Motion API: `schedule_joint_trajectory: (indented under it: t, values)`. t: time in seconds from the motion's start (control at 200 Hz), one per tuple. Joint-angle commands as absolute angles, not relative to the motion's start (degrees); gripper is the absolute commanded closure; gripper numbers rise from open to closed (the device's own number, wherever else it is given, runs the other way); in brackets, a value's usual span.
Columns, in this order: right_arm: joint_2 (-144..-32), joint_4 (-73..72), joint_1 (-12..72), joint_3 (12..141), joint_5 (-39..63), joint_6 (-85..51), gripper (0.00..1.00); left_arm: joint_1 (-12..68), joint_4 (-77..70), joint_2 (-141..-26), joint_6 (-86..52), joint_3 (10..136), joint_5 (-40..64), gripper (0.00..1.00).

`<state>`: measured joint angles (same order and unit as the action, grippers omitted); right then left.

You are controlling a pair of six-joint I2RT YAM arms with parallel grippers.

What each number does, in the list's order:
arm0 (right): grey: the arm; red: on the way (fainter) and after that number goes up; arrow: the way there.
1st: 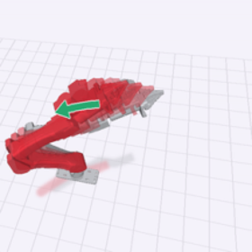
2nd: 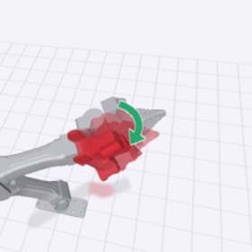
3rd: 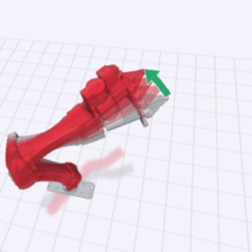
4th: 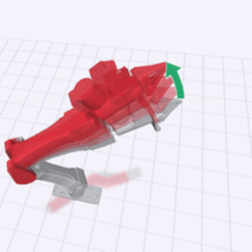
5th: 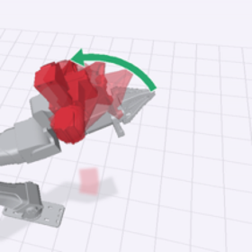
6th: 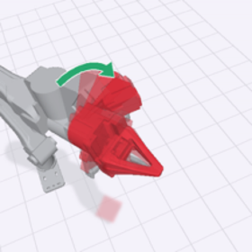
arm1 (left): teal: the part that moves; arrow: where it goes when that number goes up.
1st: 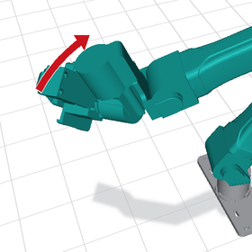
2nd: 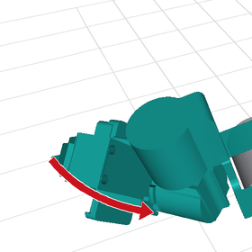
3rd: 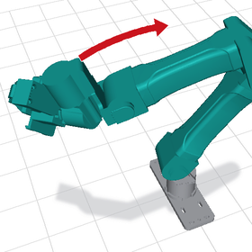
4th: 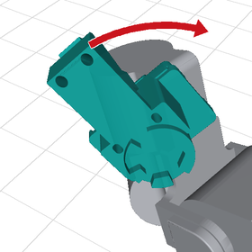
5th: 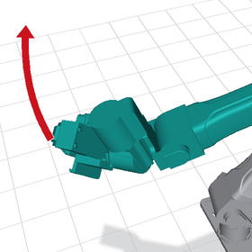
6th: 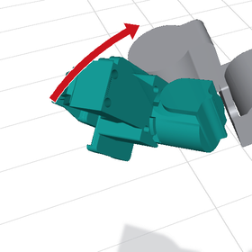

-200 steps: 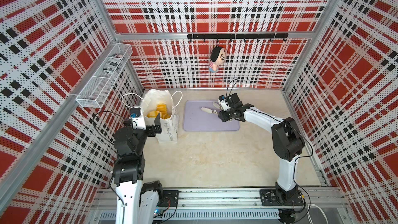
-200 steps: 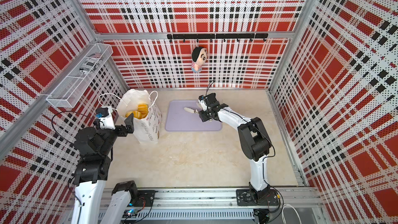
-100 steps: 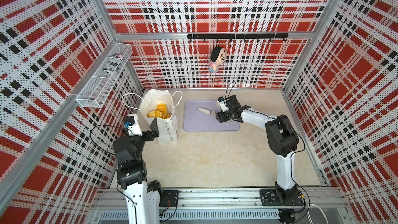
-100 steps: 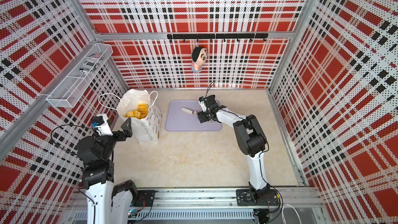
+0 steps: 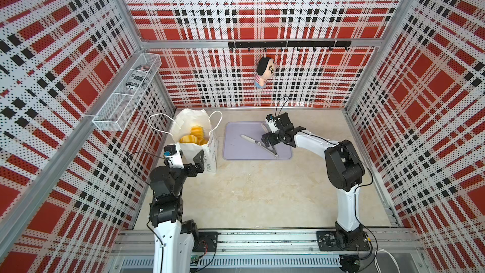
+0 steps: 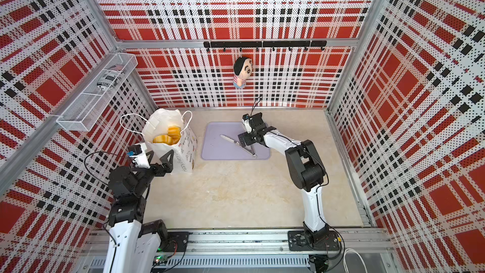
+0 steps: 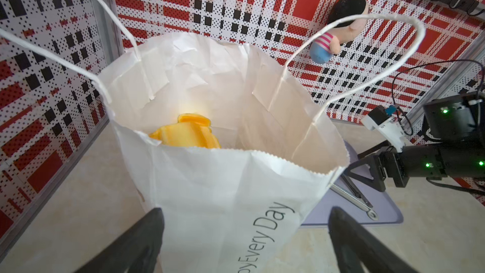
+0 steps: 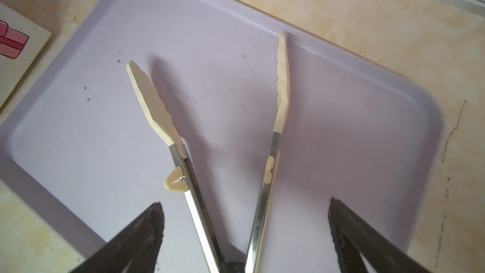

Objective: Pack bread into a paper bag
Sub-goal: Place the clamp on the plate, then reset both arms

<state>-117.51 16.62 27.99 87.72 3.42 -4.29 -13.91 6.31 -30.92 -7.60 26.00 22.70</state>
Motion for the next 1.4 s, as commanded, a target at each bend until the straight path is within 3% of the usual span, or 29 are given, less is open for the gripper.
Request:
schedule_joint_trajectory:
  t: [0.0,0.301,0.526,0.777,0.962,1.393]
  values:
    - [-112.04,16.67,27.64,88.99,0.20,-3.94,0.00,-12.14,4.33,-31.96,-7.70,24.48,21.51,0.02]
    - [-105.45,13.28,25.62,84.03,-1.48,-5.44,0.00,3.48,0.67,-37.06,-12.74,20.02,6.01,0.02]
    - [-102.81,12.34,24.43,81.23,-0.58,-5.89,0.00,8.82,-1.29,-40.41,-16.32,20.01,-5.65,0.02]
    - [-98.84,11.60,21.56,77.31,-0.65,-6.75,0.00,7.93,-7.46,-47.03,-12.43,20.79,-7.85,0.02]
    - [-92.92,6.58,15.58,68.05,-2.09,-10.00,0.00,7.13,-23.84,-53.55,-8.99,16.82,-8.24,0.02]
    - [-95.62,1.68,6.74,60.95,-6.05,-11.34,0.00,-2.37,-44.41,-69.66,-7.37,16.88,2.45,0.02]
